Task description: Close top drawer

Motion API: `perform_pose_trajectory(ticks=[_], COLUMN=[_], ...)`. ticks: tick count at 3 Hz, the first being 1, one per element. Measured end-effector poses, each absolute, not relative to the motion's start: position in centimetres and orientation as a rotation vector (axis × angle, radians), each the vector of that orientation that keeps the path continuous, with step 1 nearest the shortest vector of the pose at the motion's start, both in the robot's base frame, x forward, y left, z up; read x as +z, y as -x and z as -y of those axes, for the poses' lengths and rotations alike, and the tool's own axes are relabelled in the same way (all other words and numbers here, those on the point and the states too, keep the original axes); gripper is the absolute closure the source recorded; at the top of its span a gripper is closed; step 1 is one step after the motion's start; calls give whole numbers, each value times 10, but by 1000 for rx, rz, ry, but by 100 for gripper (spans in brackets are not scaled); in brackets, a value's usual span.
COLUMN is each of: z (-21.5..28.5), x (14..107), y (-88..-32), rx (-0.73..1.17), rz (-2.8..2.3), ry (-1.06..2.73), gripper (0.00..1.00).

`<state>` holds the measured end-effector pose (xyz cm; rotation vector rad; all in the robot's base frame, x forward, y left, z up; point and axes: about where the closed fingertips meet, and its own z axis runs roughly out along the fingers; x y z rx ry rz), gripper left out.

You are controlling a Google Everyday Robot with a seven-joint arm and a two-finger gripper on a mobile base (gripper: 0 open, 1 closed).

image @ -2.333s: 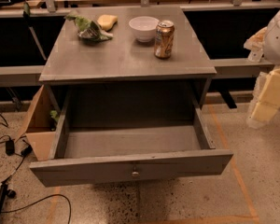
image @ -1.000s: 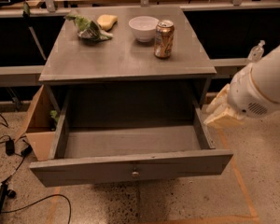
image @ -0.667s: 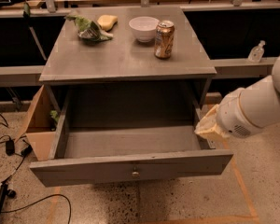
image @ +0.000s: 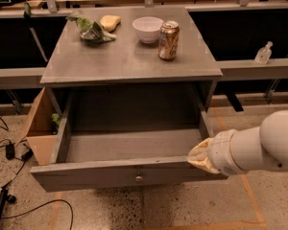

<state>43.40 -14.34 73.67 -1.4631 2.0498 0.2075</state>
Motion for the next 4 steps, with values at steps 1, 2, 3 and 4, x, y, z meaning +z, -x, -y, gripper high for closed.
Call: perform_pose_trajectory(ticks=[1,2,3,4], z=[139,136,123,112], x=[708,689,676,668], y=[-426,-418,-425,-441], rx=[218,232,232,200], rz=[-2034,-2023,-1982,-1943], ry=[1451,1450,1468,1469], gripper=[100,100,100,100])
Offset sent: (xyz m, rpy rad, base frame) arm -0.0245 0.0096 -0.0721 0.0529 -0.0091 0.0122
